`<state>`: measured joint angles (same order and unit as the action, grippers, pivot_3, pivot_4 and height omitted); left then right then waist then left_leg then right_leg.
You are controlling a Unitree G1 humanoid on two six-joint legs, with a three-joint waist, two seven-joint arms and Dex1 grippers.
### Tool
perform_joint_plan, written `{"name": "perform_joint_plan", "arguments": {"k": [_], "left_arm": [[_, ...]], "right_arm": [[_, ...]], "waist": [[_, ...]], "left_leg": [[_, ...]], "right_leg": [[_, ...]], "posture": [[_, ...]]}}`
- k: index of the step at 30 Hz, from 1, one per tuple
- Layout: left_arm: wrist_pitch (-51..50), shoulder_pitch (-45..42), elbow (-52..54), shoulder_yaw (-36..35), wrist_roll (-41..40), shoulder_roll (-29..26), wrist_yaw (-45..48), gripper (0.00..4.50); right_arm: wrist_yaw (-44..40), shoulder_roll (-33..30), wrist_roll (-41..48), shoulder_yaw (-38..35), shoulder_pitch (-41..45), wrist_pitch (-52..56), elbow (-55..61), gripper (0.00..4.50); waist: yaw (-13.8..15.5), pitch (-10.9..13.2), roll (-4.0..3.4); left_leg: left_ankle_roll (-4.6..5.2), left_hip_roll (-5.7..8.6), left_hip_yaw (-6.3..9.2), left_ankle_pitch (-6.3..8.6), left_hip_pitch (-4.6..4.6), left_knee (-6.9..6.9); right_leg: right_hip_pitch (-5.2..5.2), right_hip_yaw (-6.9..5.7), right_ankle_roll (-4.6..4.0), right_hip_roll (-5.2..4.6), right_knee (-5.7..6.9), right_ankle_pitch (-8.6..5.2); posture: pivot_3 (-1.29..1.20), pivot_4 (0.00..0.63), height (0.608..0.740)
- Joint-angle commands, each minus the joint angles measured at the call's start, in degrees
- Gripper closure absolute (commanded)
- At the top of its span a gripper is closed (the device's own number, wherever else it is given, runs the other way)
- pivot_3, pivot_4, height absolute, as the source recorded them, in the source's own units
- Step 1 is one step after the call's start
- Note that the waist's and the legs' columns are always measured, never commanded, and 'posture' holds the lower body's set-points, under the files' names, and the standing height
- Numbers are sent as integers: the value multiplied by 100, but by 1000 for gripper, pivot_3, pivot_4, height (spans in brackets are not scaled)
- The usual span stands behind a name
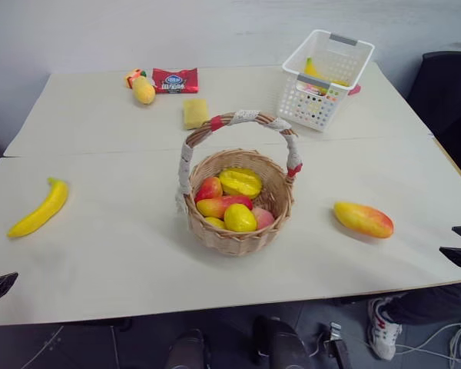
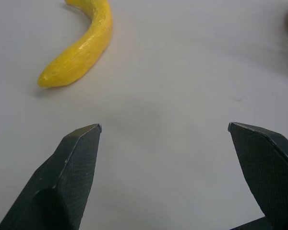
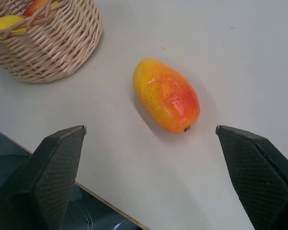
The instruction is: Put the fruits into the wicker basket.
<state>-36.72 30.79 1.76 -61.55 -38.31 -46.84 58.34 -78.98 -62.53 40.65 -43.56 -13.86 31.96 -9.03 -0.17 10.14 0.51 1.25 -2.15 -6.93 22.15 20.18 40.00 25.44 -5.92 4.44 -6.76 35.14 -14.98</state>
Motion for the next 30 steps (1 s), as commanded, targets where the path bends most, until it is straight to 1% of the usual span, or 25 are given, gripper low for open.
{"name": "perform_joint_plan", "arguments": {"k": [1,8,16,20,22,25,27,30], "left_arm": [[97,33,15,-144,-39,30,-39,56],[215,-166,-89,47,113,-58,-199,56],[421,-338,-272,265,261,-181,-215,56],[367,-800,-370,467,284,-269,-541,56],[350,-1120,-418,648,329,-382,-680,56],[337,-1472,-522,893,378,-579,-718,56],[384,-1768,-688,1235,530,-860,-672,56],[630,-2505,-1379,1993,1013,-1301,-813,56]], "right_arm": [[-76,-43,-36,-21,120,-49,33,0],[-31,65,-204,77,166,-129,95,0],[10,198,-223,-47,33,-68,332,0],[187,210,-209,-128,8,-6,573,0],[253,156,-14,-209,44,236,895,0],[303,68,526,-426,141,905,1464,0],[322,-9,1016,-589,240,1347,2075,0],[535,-87,1708,-649,574,1722,2967,0]], "waist": [[-1,0,-1],[7,0,-3],[1,-3,-8],[3,-3,-8],[8,-3,-9],[8,-3,-9],[8,-2,-10],[10,-1,-13]], "left_leg": [[-3,-1,0,0,0,0],[-12,-4,0,1,0,0],[-17,-5,0,1,0,0],[-16,-5,-2,1,0,0],[-17,-5,-2,0,-2,0],[-26,-6,2,-6,-4,1],[-32,-7,2,-9,-4,0],[-38,-8,3,-12,-5,0]], "right_leg": [[0,0,-1,0,0,0],[1,2,-4,2,0,-2],[2,2,-4,4,0,-2],[1,3,-4,4,1,-2],[1,4,-4,3,7,-2],[2,4,-6,3,20,-3],[3,3,-8,4,23,-4],[5,0,-11,9,29,-6]], "posture": [[0,150,740],[0,150,740],[0,150,740],[0,150,740],[0,150,740],[0,150,740],[0,150,740],[0,150,740]]}}
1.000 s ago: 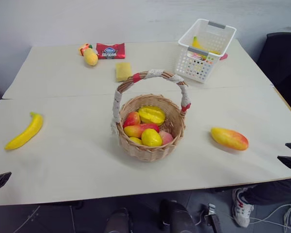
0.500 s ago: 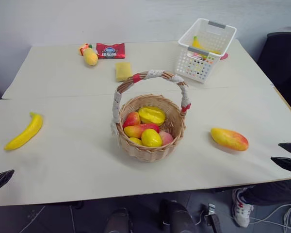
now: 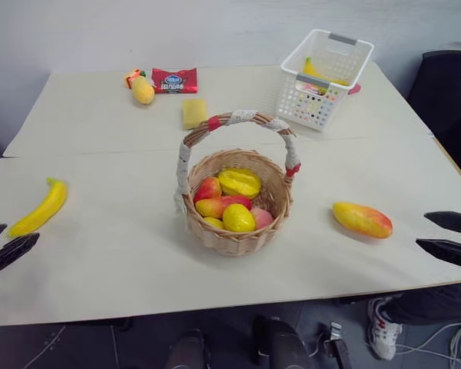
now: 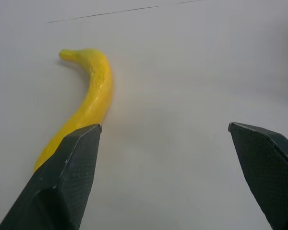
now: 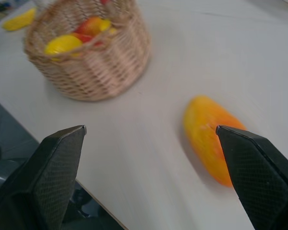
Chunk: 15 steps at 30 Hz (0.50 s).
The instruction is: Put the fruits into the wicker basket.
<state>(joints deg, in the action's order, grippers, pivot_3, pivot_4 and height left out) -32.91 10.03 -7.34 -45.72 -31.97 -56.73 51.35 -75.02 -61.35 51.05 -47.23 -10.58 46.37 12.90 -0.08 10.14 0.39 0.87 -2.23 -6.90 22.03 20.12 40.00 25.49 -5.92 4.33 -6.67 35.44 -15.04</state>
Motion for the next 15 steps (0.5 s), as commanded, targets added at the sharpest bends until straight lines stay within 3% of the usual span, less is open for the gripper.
{"name": "perform_joint_plan", "arguments": {"k": [1,8,15], "left_arm": [[311,-707,-735,641,526,-424,-177,56],[989,-2968,-2851,2472,1713,-733,-270,56],[1313,-4348,-4217,3445,2444,-508,-395,56]], "right_arm": [[199,-225,827,-273,351,345,994,0],[898,-666,2270,232,1575,582,1842,0],[1349,-897,2948,643,2283,643,1950,0]], "waist": [[0,0,-3],[-1,3,4],[12,0,45]], "left_leg": [[-1,-1,0,-1,1,0],[1,4,-14,1,6,0],[22,14,-47,2,10,4]], "right_leg": [[2,-2,0,2,1,0],[4,-42,4,14,16,2],[7,-112,8,18,14,4]], "posture": [[0,150,740],[0,150,740],[0,150,740]]}}
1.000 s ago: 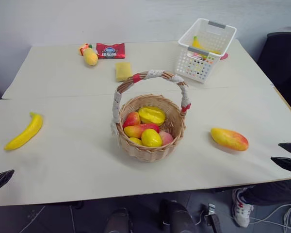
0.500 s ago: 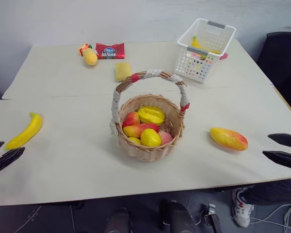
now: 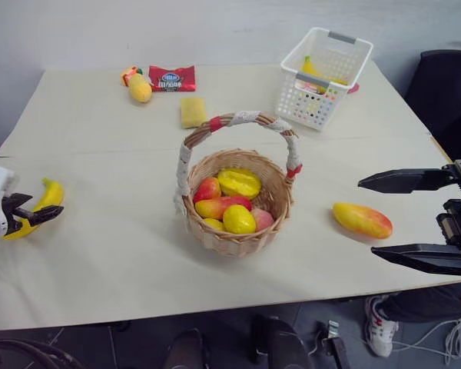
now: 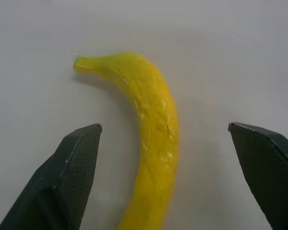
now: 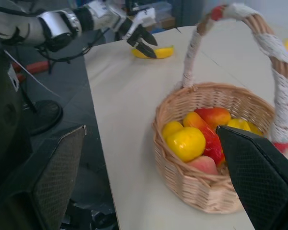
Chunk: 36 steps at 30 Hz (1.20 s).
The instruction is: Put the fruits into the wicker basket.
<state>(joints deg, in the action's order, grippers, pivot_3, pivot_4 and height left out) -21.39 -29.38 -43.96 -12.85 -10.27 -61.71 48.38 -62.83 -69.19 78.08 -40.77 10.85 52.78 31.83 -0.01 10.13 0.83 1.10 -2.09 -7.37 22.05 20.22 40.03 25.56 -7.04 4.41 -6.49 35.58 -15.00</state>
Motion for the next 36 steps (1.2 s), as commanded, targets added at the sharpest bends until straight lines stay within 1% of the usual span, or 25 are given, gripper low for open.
{"name": "perform_joint_plan", "arguments": {"k": [1,3,4,5,9,14,15,16,18,21,23,26,28,31,34,36], "left_arm": [[169,-561,-747,237,340,20,-93,56],[243,-826,-1093,374,488,73,-138,56],[266,-923,-1219,399,520,86,-120,445],[293,-989,-1305,429,543,84,-46,645],[345,-1079,-1410,452,551,63,183,1873],[232,-898,-1154,379,453,15,441,3474],[117,-837,-974,331,375,13,529,3716],[23,-795,-804,292,314,18,598,3799],[-202,-750,-389,217,175,50,718,3799],[-1003,-861,1001,203,-336,173,1161,3799],[-1332,-893,1661,245,-540,200,1337,3799],[-1629,-1389,2720,678,-968,366,2065,3799],[-1575,-1732,3000,970,-1036,487,2439,3799],[-1306,-2565,2848,1521,-925,857,2987,3799],[-761,-3500,2084,2003,-638,1403,3446,3799],[-313,-3967,1474,2243,-403,1691,3676,3799]], "right_arm": [[147,-113,247,11,160,-5,65,0],[191,-109,255,38,199,-11,73,0],[206,-103,260,40,211,-11,74,0],[229,-97,263,47,229,-13,60,0],[268,-63,130,76,246,-70,4,0],[288,-13,34,151,258,-130,-9,0],[279,1,-9,156,246,-142,-22,0],[268,11,-41,159,237,-148,-35,0],[251,26,-99,164,221,-160,-60,0],[292,61,-138,177,217,-165,-103,0],[301,79,-167,196,219,-174,-96,0],[422,185,-170,150,123,-175,22,0],[512,239,-154,127,84,-181,88,0],[708,324,-51,0,-33,-160,233,0],[944,430,57,-173,-241,-154,440,0],[1099,483,162,-278,-359,-155,575,0]], "waist": [[7,1,4],[8,-1,9],[8,-1,11],[7,-1,11],[-6,-1,11],[-5,-1,11],[-6,-1,11],[-6,-1,11],[-3,-1,12],[54,2,17],[108,2,17],[146,2,18],[157,3,17],[150,3,17],[150,5,19],[150,6,19]], "left_leg": [[6,5,-6,3,-1,2],[14,19,-17,7,0,6],[18,21,-23,9,0,8],[20,21,-24,8,0,9],[25,10,-30,7,-4,13],[24,4,-32,6,-7,16],[24,4,-32,6,-7,16],[24,4,-32,6,-7,16],[25,6,-31,6,-6,16],[25,6,-28,6,-2,21],[26,7,-22,6,4,30],[27,10,-26,6,3,33],[27,15,-26,6,5,41],[29,34,-36,5,3,50],[28,32,-60,5,12,79],[28,31,-59,6,18,94]], "right_leg": [[0,-4,1,-3,1,1],[1,-14,7,-6,-1,4],[0,-18,12,-7,-2,7],[0,-18,16,-8,-5,9],[0,-11,22,-12,-1,12],[0,-8,22,-11,5,13],[0,-8,22,-11,5,13],[0,-7,22,-12,5,13],[1,-6,22,-14,4,13],[1,-8,23,-15,4,13],[0,-9,25,-15,4,15],[0,-3,29,-14,4,17],[-4,-5,31,-10,4,18],[-7,3,36,-6,7,21],[-10,0,36,6,13,21],[-9,1,37,8,19,23]], "posture": [[0,150,740],[0,150,740],[0,150,740],[0,150,740],[0,150,740],[0,150,740],[0,150,740],[0,150,740],[0,150,740],[0,150,740],[0,150,740],[0,150,740],[0,150,740],[0,150,740],[0,150,740],[0,150,740]]}}
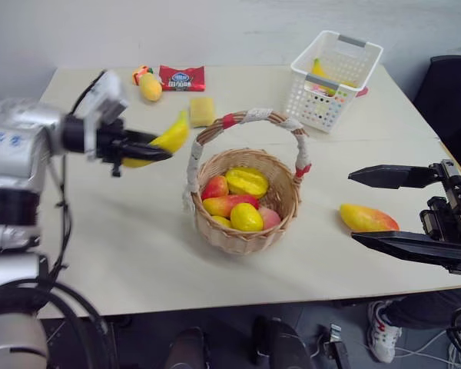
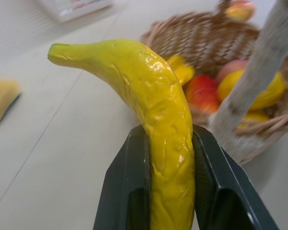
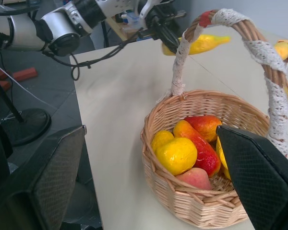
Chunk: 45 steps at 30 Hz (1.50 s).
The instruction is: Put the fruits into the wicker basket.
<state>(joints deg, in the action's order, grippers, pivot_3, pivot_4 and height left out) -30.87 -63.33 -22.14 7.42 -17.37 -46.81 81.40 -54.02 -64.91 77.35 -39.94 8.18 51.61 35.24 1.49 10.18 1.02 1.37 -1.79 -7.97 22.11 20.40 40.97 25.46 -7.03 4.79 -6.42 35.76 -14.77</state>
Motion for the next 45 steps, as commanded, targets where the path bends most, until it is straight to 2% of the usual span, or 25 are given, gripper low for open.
{"name": "perform_joint_plan", "arguments": {"k": [1,6,13,14,20,23,24,26,30,35,41,42,45], "left_arm": [[933,-799,-1073,324,443,361,481,3799],[1940,-1700,-2652,555,798,1169,1002,3799],[2453,-2037,-3437,1104,603,1787,1110,3799],[2467,-2038,-3453,1174,529,1840,1110,3080],[2381,-1874,-3034,1755,-199,1722,1110,1290],[2595,-1852,-3038,1765,-243,1638,1110,281],[2621,-1905,-3151,1653,-193,1629,1110,19],[2617,-2010,-3303,1433,-186,1560,1110,19],[2112,-2043,-2998,1088,-613,939,1110,19],[1216,-1648,-1926,853,-1424,-160,1110,19],[-105,-273,713,324,-2801,-1642,1110,19],[-297,194,1377,93,-3052,-1878,1110,19],[-796,1231,2865,-578,-3644,-2247,907,19]], "right_arm": [[308,77,307,-425,-157,-39,313,0],[804,151,666,-775,-494,-73,629,0],[1309,119,1026,-1049,-790,-169,904,0],[1354,126,1038,-1069,-827,-178,929,0],[1499,140,1024,-1062,-972,-269,964,0],[1488,117,957,-990,-981,-317,911,0],[1467,104,919,-962,-972,-324,879,0],[1431,72,865,-907,-939,-331,809,0],[1221,3,577,-929,-1012,-249,616,0],[737,8,-615,-1004,-1474,-301,326,0],[291,-322,-2721,-439,-1776,-919,-775,0],[193,-400,-2999,-225,-1771,-1042,-1030,0],[-89,-508,-3492,315,-1647,-1299,-1617,0]], "waist": [[-11,1,-1],[-10,2,2],[-8,4,5],[-6,4,5],[-9,4,5],[-10,4,5],[-8,4,5],[-6,4,5],[-45,6,4],[-34,6,2],[-6,8,-1],[-11,9,-2],[-14,10,-4]], "left_leg": [[1,2,0,0,-1,2],[9,1,4,5,-4,2],[39,5,32,21,11,12],[45,4,33,24,15,16],[62,0,37,32,27,27],[63,-1,38,32,27,27],[63,-1,37,32,27,27],[63,0,38,32,27,29],[66,1,39,33,34,31],[66,-1,42,34,35,23],[75,0,37,36,38,40],[77,1,42,35,43,49],[79,2,42,35,39,52]], "right_leg": [[0,5,2,-2,0,1],[1,14,5,-3,-8,4],[1,15,29,-10,-23,17],[1,16,33,-11,-25,20],[1,22,46,-19,-35,27],[1,23,47,-18,-37,27],[1,22,47,-18,-37,27],[1,21,47,-18,-37,27],[2,20,49,-17,-41,29],[5,16,49,-14,-46,29],[0,31,62,-19,-49,36],[0,29,64,-21,-48,37],[-4,43,67,-23,-47,38]], "posture": [[0,150,740],[0,150,740],[0,150,740],[0,150,740],[0,150,740],[0,150,740],[0,150,740],[0,150,740],[0,150,740],[0,150,740],[0,150,740],[0,150,740],[0,150,740]]}}
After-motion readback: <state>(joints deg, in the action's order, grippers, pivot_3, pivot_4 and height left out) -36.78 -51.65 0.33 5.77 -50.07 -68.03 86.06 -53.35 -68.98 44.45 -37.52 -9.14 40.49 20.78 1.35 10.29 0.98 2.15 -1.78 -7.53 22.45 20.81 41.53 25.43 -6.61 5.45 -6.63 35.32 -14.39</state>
